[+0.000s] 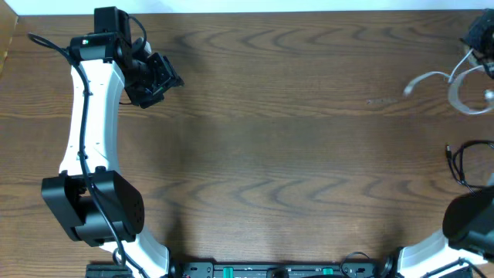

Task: Untangle cables

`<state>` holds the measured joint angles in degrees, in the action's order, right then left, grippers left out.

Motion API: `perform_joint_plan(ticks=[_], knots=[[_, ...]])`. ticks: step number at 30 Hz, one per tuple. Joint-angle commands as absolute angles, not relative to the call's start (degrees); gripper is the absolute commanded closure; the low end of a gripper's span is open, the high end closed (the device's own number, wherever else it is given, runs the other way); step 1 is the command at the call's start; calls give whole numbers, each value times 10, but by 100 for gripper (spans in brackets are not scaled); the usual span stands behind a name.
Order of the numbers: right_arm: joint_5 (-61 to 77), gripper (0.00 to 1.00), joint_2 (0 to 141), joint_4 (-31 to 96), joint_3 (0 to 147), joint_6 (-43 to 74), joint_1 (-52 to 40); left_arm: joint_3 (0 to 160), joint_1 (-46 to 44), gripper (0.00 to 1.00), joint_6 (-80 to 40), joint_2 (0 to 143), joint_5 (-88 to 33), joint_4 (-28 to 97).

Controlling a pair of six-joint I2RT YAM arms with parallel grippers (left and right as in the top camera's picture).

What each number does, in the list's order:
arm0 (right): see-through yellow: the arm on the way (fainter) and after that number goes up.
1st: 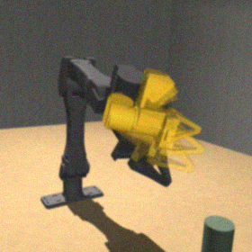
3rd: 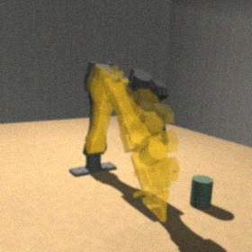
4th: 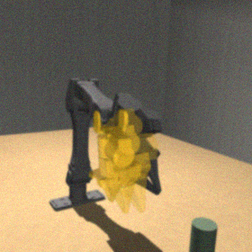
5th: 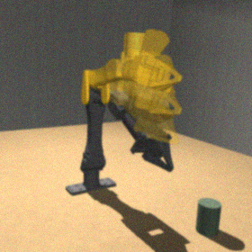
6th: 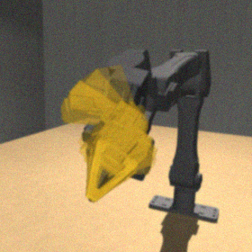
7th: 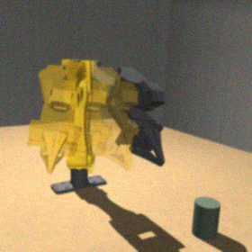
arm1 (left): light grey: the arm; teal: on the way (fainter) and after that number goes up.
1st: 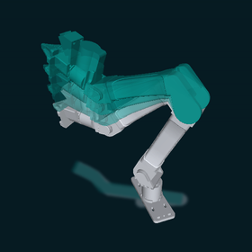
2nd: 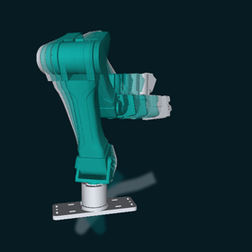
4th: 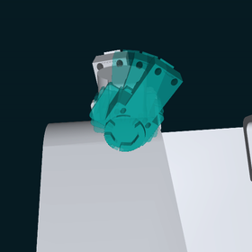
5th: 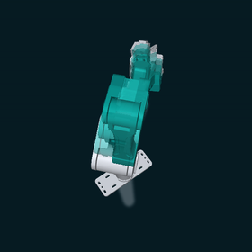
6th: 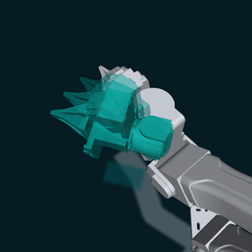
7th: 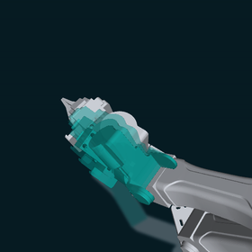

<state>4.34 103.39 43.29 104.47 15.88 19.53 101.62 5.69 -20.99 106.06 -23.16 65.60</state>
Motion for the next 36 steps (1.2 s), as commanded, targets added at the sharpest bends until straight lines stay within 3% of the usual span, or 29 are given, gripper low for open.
perform_joint_plan(ticks=[1,9,10,13,14,20,24,25,29,36], knots=[[-7,99,1070,444,1043,152,195,1018,57,37,-209,1048,-224,657],[-46,99,1139,455,1043,159,203,1018,57,36,-209,1048,-224,657],[-46,90,1145,455,1043,162,206,1018,57,36,-209,1048,-224,657],[-43,14,1151,456,1043,167,212,1018,57,35,-209,1048,-224,657],[-43,1,1151,462,1043,167,213,1018,57,32,-209,1048,-224,657],[-20,1,1125,511,1043,178,210,1018,57,20,-209,1048,-224,657],[63,1,1078,541,1043,154,201,1018,57,19,-209,1048,-224,658],[104,1,1059,554,1043,130,195,1018,57,0,-209,1048,-224,658],[177,1,1006,611,1043,81,166,1018,57,1,-209,1048,-224,657],[154,1,890,726,1043,25,76,1018,57,1,-209,1048,-224,658]])
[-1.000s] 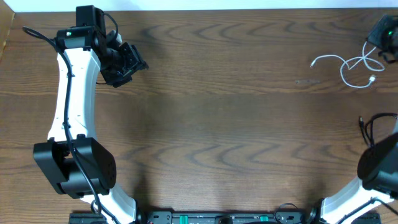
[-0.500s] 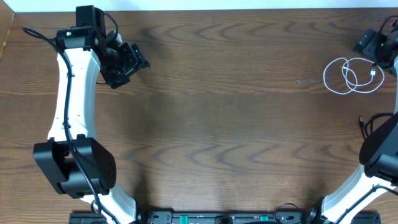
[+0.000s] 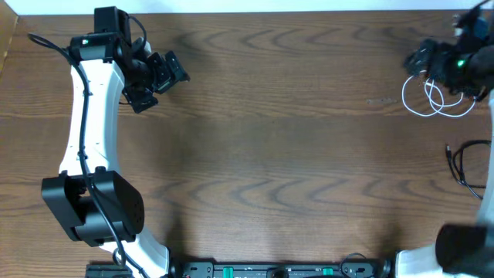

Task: Untangle cables

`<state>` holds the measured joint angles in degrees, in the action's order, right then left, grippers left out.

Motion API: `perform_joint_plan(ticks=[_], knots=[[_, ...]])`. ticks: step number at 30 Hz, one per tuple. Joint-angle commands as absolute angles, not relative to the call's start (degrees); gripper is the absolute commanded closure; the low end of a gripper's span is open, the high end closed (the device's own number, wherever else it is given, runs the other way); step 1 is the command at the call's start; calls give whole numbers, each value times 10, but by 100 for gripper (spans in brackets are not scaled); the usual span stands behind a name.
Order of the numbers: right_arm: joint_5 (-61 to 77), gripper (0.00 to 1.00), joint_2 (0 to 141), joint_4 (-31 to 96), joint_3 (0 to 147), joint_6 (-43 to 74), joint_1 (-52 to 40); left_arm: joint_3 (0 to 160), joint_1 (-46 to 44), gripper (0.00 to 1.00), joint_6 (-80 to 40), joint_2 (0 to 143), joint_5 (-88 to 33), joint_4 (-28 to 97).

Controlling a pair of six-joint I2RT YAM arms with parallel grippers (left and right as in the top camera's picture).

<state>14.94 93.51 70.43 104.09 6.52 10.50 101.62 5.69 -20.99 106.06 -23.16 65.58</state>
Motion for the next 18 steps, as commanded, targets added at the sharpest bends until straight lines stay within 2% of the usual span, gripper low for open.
perform_joint_plan(ticks=[1,8,18], knots=[[147,1,874,735,1043,25,66,1018,57,1,-209,1048,-224,657],[156,1,770,797,1043,55,22,1018,57,1,-209,1048,-224,657],[156,1,705,808,1043,55,22,1018,57,1,-209,1048,-224,657]])
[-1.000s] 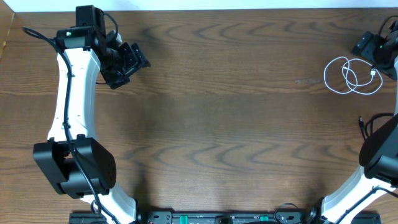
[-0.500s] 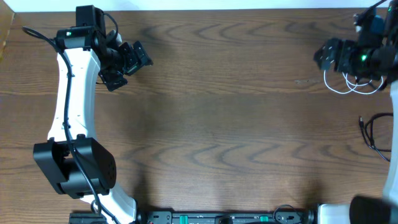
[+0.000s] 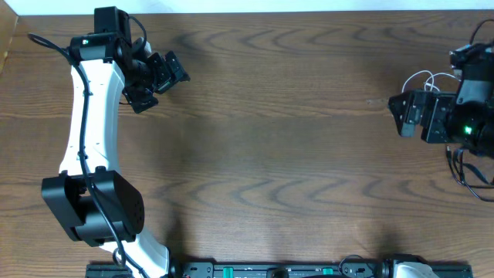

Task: Untangle cables

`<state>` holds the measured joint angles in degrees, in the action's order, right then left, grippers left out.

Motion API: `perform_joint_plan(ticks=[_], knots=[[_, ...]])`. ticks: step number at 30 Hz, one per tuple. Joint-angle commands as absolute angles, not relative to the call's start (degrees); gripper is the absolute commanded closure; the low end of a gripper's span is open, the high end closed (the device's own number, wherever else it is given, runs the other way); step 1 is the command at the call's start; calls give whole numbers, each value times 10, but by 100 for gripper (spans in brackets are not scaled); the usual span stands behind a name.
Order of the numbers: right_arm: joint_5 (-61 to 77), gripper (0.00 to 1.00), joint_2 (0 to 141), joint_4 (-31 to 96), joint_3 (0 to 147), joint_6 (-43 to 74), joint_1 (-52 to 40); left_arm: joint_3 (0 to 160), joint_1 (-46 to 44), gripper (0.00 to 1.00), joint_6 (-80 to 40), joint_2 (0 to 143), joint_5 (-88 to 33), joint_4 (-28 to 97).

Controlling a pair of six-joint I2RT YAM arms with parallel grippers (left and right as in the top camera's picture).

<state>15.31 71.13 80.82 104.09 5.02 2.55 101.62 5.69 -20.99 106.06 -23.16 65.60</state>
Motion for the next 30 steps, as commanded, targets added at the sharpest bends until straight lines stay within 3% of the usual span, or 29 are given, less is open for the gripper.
perform_joint_plan(ticks=[1,9,16,30], knots=[[143,1,703,808,1043,50,22,1018,57,1,-209,1048,-224,657],[109,1,704,824,1039,50,21,1018,57,1,-209,1048,-224,657],[58,1,649,722,942,39,4,1018,57,1,-209,1048,-224,657],[46,1,292,264,397,-24,3,1018,57,1,-209,1048,-224,657]])
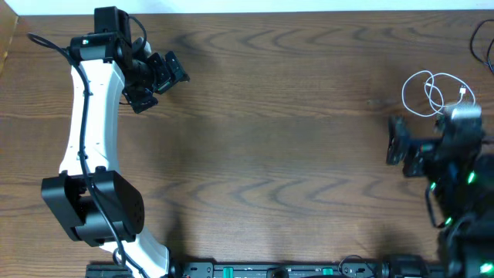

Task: Untangle cables

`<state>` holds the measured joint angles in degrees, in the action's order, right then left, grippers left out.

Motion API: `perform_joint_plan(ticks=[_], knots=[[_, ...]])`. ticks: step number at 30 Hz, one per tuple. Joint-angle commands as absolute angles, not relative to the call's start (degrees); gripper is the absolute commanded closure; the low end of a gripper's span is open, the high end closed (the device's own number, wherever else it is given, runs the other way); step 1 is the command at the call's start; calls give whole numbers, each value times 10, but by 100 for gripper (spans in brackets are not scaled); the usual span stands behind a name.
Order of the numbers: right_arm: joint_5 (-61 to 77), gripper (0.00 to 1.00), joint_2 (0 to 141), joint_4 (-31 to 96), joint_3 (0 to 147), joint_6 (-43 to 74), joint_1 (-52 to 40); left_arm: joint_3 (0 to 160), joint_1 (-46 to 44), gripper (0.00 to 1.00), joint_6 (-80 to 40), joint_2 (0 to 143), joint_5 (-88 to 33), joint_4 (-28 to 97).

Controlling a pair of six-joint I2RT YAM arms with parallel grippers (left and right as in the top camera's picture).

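A white cable (434, 94) lies in loose loops on the wooden table at the far right, with nothing touching it. My right gripper (395, 148) is just nearer than the loops and a little left of them, pointing left, open and empty. The black cable is hidden under the right arm. My left gripper (157, 83) hovers at the back left, open, holding nothing and far from both cables.
The white left arm (91, 116) runs along the table's left side. The bulky black right wrist (455, 150) covers the right edge. A thin dark cord (486, 42) curves at the back right corner. A black rail (270, 270) runs along the front edge.
The right arm has moved toward the front edge, off the white cable. The loops now show in full. The left arm has not moved.
At first the white cable lay stretched at the far right and a black cable lay nearer by the right edge. Then the right gripper was over the gathered white loops and the left gripper had opened. The right arm then stood nearer twice over, now covering the black cable.
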<state>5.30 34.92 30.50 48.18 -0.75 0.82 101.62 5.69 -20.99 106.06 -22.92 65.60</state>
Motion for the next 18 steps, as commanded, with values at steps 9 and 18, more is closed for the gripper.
perform_joint_plan(ticks=[9,18], knots=[[47,1,116,84,152,-2,3,1018,57,2,-209,1048,-224,658],[46,1,22,32,34,27,3,1018,57,1,-209,1048,-224,657]])
